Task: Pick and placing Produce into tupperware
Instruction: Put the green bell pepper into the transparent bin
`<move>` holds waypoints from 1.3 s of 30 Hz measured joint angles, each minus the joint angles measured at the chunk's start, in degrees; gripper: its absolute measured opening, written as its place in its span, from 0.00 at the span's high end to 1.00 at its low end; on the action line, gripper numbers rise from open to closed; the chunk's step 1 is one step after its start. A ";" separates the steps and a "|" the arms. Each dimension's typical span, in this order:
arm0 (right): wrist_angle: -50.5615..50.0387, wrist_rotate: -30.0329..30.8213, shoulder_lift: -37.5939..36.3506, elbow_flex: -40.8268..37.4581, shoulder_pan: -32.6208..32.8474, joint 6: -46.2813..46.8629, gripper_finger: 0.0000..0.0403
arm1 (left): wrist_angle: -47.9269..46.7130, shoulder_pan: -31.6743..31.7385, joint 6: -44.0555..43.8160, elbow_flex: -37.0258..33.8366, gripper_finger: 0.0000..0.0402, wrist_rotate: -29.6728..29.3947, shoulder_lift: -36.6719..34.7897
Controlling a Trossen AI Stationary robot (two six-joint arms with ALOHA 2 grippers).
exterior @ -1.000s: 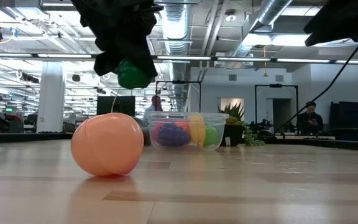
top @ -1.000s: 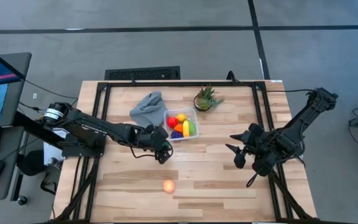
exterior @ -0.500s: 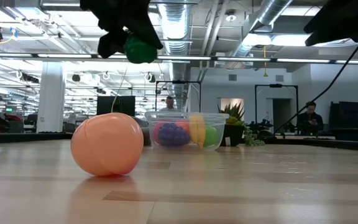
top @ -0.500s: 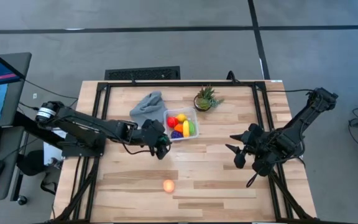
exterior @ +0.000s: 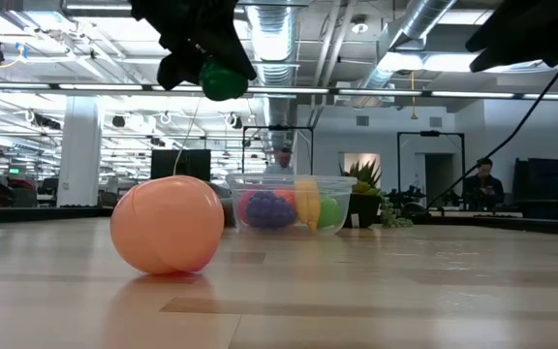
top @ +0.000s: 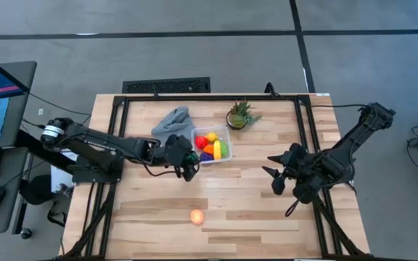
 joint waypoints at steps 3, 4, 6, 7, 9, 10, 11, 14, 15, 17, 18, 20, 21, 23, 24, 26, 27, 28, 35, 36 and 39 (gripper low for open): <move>0.18 -0.03 0.00 0.00 -0.19 -0.03 0.42 | 1.43 0.77 1.52 0.00 0.53 -0.33 0.02; 0.20 -0.04 0.00 0.00 -0.19 -0.09 0.42 | 1.65 1.10 2.01 0.00 0.53 -0.56 0.02; 0.21 -0.04 0.00 0.00 -0.19 -0.12 0.42 | 2.41 1.84 3.11 0.00 0.53 -0.66 0.04; 0.26 -0.05 0.00 0.00 -0.19 -0.12 0.42 | 2.64 2.32 3.55 0.00 0.53 -0.67 0.04; 0.63 -0.06 0.00 0.00 -0.19 -0.15 0.42 | 2.72 3.20 4.43 0.00 0.53 -0.69 0.04; 0.83 -0.06 0.00 0.00 -0.19 -0.15 0.42 | 2.74 3.70 4.93 0.00 0.53 -0.69 0.04; 1.02 -0.06 0.00 0.00 -0.19 -0.15 0.42 | 2.92 4.18 5.58 0.00 0.53 -0.69 0.04; 1.41 -0.06 0.00 0.00 -0.19 -0.17 0.42 | 3.50 5.61 7.39 0.00 0.53 -0.69 0.04; 1.45 -0.06 0.00 0.00 -0.19 -0.17 0.42 | 3.63 6.09 7.88 0.00 0.53 -0.69 0.04; 1.46 -0.06 0.00 0.00 -0.19 -0.17 0.42 | 3.67 7.18 8.82 -0.01 0.53 -0.59 0.04; 1.48 -0.06 0.00 0.00 -0.19 -0.17 0.42 | 4.07 7.69 9.17 -0.19 0.53 -0.35 0.04; 1.49 -0.06 0.00 0.00 -0.19 -0.17 0.42 | 4.97 8.77 10.07 -0.72 0.53 0.26 0.06; 1.50 -0.06 0.00 0.00 -0.19 -0.17 0.42 | 5.69 9.28 10.62 -1.06 0.53 0.78 0.07; 1.52 -0.06 0.00 0.00 -0.19 -0.17 0.42 | 6.56 10.21 11.76 -1.43 0.53 1.66 0.09; 1.60 -0.06 0.00 0.00 -0.19 -0.17 0.42 | 6.75 10.65 12.45 -1.44 0.53 1.90 0.10; 1.91 -0.06 0.00 0.00 -0.19 -0.16 0.42 | 7.27 11.35 14.07 -1.44 0.53 1.97 0.78; 1.93 -0.07 0.00 0.00 -0.19 -0.17 0.42 | 7.15 11.69 15.03 -1.46 0.53 2.31 1.10; 2.00 -0.08 0.00 0.00 -0.19 -0.17 0.42 | 6.73 12.05 16.13 -1.55 0.53 2.72 1.27; 2.73 -0.10 0.05 0.00 -0.19 -0.14 0.42 | 10.40 12.95 19.88 -1.53 0.53 6.06 7.44; 3.00 -0.06 0.00 0.01 -0.19 -0.03 0.42 | 10.96 12.95 19.94 -1.53 0.53 6.67 8.31; 3.21 -0.10 0.02 0.02 -0.19 0.26 0.42 | 13.95 12.95 19.91 -1.47 0.53 8.52 11.38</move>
